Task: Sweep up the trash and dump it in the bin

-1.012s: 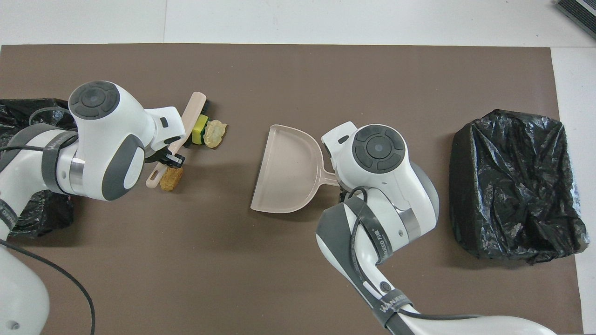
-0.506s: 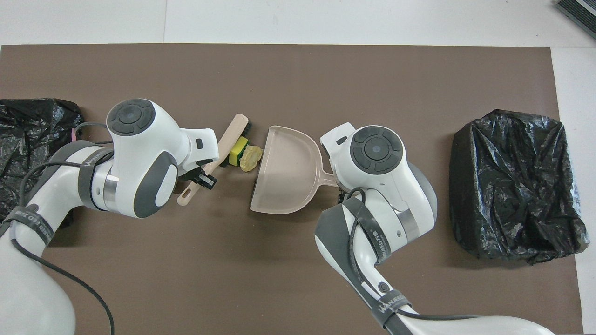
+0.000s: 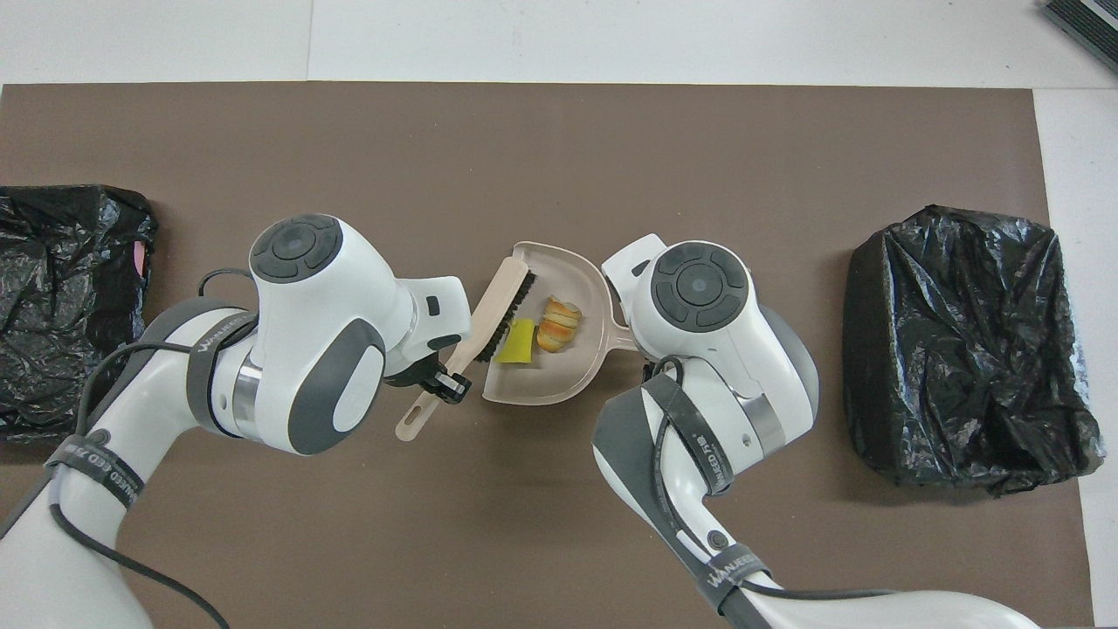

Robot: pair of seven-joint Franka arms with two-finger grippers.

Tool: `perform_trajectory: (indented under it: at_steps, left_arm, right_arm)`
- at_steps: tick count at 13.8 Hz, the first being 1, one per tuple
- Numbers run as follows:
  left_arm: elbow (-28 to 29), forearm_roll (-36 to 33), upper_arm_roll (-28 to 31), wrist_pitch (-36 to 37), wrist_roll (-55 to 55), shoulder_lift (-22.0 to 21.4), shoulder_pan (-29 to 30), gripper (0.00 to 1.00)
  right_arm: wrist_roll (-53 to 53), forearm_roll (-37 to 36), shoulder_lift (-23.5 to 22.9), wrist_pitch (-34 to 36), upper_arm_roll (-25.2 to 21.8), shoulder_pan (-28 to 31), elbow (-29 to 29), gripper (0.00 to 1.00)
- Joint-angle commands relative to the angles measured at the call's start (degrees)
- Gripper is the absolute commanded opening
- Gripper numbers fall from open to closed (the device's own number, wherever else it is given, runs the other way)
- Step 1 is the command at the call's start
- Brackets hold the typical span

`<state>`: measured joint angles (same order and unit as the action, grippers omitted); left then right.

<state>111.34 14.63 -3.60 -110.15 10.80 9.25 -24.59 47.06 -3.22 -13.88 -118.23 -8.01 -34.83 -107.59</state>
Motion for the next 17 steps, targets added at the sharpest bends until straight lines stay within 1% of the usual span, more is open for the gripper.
perform_trajectory:
  at_steps: [1,3,5,7,8,10,11,12,14,16,17]
  left_arm:
    - [1.3,1.0,0.7,1.2,-4.8,-4.9,-0.9,0.0]
    - [1.5,0.7,1.3,4.7,-7.3,-7.5,0.9,0.0]
    - [1.8,-0.6,1.4,7.7,-9.7,-9.3,5.9,0.0]
    - [1.9,-6.8,1.4,8.5,-10.6,-9.5,10.1,0.0]
    - [2.0,-9.0,1.4,7.9,-10.6,-9.5,12.3,0.0]
    - [2.1,-10.6,1.4,7.6,-10.4,-9.0,18.2,0.0]
    - [2.6,-14.0,1.4,7.3,-10.4,-8.7,19.6,0.0]
    - [4.4,-16.9,1.4,6.5,-10.7,-9.0,20.6,0.0]
    - [10.2,-18.3,1.4,1.7,-10.8,-11.0,23.1,0.0]
    - [15.6,-18.3,1.3,-2.6,-13.7,-12.1,22.6,0.0]
    - [16.6,-18.3,1.1,-4.9,-17.8,-11.5,21.3,0.0]
  right_arm:
    - [1.5,-1.5,0.6,0.2,0.3,0.5,-0.8,0.0]
    - [1.5,-1.5,0.6,-0.1,0.4,0.5,-0.8,0.0]
    - [1.5,-1.4,0.6,-0.2,0.4,0.5,-0.8,0.0]
    - [1.3,-1.4,0.6,-0.3,0.4,0.5,-0.8,0.0]
    - [0.9,-1.3,0.6,-0.3,0.4,0.5,-0.7,0.0]
    - [0.7,-1.3,0.6,-0.3,0.4,0.4,-0.8,0.0]
    - [0.7,-1.3,0.6,-0.3,0.4,0.4,-0.8,0.0]
    - [0.7,-1.3,0.6,-0.3,0.4,0.4,-0.8,0.0]
    - [0.7,-1.3,0.6,-0.3,0.4,0.4,-0.8,0.0]
    - [0.7,-1.2,0.6,-0.3,0.4,0.4,-0.7,0.0]
    - [0.7,-1.2,0.6,-0.3,0.4,0.4,-0.7,0.0]
